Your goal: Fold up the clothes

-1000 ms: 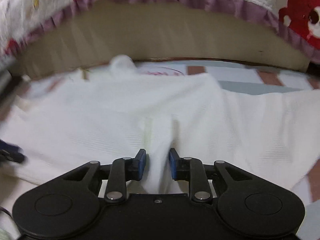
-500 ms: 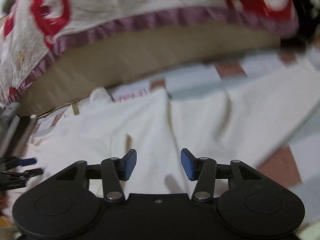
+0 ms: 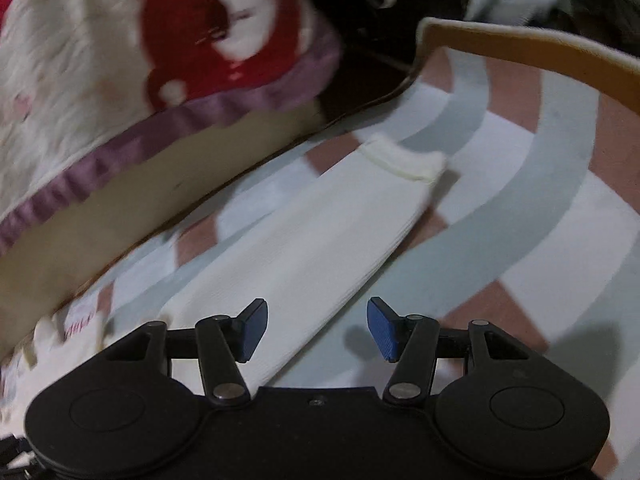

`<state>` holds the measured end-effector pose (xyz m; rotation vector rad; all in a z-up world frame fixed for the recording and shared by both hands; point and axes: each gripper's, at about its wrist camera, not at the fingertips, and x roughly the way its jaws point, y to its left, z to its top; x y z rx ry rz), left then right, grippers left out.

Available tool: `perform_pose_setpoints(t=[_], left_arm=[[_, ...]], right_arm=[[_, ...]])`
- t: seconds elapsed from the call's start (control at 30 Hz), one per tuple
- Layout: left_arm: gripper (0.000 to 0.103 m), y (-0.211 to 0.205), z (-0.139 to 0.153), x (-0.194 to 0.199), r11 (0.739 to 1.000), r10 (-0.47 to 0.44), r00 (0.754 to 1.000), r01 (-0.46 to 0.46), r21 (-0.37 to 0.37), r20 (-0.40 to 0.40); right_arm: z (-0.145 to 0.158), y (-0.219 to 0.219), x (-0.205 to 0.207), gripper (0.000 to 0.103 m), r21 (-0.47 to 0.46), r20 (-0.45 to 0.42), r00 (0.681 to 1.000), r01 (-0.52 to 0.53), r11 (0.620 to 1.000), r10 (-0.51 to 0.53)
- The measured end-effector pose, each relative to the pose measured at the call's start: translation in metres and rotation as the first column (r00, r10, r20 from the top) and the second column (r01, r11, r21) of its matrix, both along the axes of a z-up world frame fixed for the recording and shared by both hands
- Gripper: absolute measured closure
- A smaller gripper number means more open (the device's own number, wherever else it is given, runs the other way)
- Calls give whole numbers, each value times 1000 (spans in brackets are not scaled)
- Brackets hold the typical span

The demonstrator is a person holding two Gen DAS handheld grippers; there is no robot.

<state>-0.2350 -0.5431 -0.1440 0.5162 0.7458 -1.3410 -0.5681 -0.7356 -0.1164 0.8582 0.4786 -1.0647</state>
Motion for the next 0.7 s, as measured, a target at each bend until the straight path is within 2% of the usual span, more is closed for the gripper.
perform_pose_setpoints(t=[0.07, 0.17, 0.27, 0.33, 0.5, 0.53, 0.6, 0.63, 0.7], left_arm=[[51, -16, -4, -18, 1000, -22, 1000, 22, 6, 16], [51, -28, -11, -25, 999, -7, 1000, 7, 41, 13], [53, -28, -18, -20, 997, 31, 999, -32, 69, 16], [53, -23, -17, -11, 996, 62, 998, -62, 58, -4], [53, 2, -9, 21, 992, 127, 992, -127, 24, -20], [53, 7, -7, 28, 990, 141, 990, -140, 22, -21], [53, 20, -4, 44, 983, 180, 983, -180, 19, -21], [53, 26, -2, 51, 980, 200, 980, -200, 17, -18], [53, 39, 1, 65, 971, 239, 971, -239, 21, 1]], right_arm=[[-11, -13, -5, 42, -16, 2, 1000, 25, 1000, -25], [-25, -32, -9, 42, -29, -30, 996, 81, 996, -82], [-40, -51, -14, 42, -44, -61, 988, 137, 990, -139], [-49, -62, -15, 41, -63, -84, 983, 160, 985, -165], [-59, -82, 8, 35, -173, -226, 971, 45, 984, -84], [-61, -85, 13, 52, -190, -263, 963, 13, 982, -63], [-55, -88, 22, 101, -204, -332, 942, -30, 978, -41], [-50, -88, 24, 101, -214, -351, 935, -23, 977, -56], [-34, -79, 20, 102, -274, -331, 936, 29, 961, -122]])
